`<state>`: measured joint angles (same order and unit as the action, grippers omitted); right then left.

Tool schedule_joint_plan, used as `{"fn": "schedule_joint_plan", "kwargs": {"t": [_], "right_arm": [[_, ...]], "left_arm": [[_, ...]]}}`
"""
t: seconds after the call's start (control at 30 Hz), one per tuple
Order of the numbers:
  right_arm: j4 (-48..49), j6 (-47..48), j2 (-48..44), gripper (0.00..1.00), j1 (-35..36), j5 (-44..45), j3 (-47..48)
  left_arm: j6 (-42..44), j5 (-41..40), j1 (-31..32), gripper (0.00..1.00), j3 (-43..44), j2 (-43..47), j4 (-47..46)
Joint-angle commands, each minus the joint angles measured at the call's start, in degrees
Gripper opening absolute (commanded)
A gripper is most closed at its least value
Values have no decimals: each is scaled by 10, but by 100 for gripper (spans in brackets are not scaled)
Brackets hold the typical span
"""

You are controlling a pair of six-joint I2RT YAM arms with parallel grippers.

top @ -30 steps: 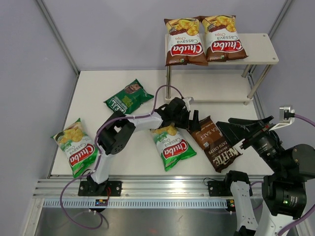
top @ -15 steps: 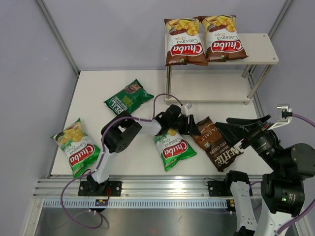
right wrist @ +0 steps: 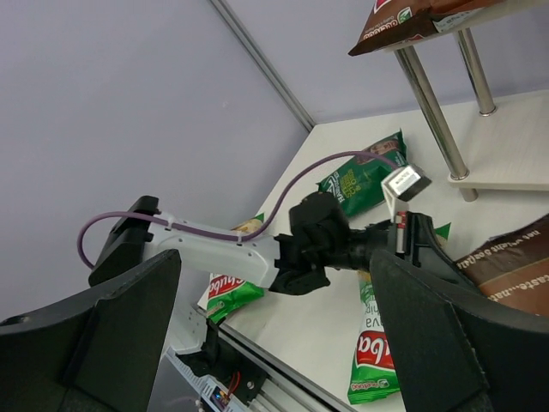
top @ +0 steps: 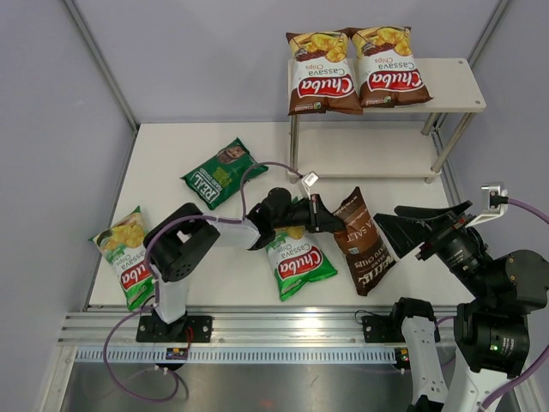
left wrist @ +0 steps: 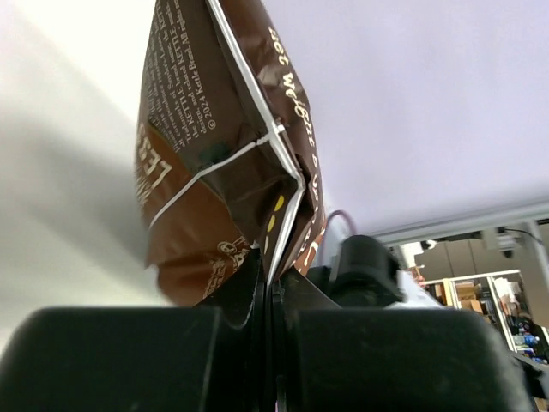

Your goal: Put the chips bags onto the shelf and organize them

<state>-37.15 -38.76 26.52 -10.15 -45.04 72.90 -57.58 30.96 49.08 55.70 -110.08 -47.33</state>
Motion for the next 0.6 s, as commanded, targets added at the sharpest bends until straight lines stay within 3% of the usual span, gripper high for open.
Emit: {"fn": "schedule_joint_plan", "kwargs": {"t": [0.0, 0.17, 0.33, 0.57], "right_arm": [[2, 21, 2, 99, 4, 11, 5], [-8, 38, 6, 99, 6, 26, -4], [-26, 43, 12, 99, 6, 53, -11], [-6, -12, 36, 99, 6, 22, -36]], "left_arm": [[-33, -9, 1, 0, -18, 62, -123], [-29, -21, 4, 0, -52, 150, -102], [4, -40, 4, 0, -94, 252, -24], [48, -165, 1, 0, -132, 462, 202]]}}
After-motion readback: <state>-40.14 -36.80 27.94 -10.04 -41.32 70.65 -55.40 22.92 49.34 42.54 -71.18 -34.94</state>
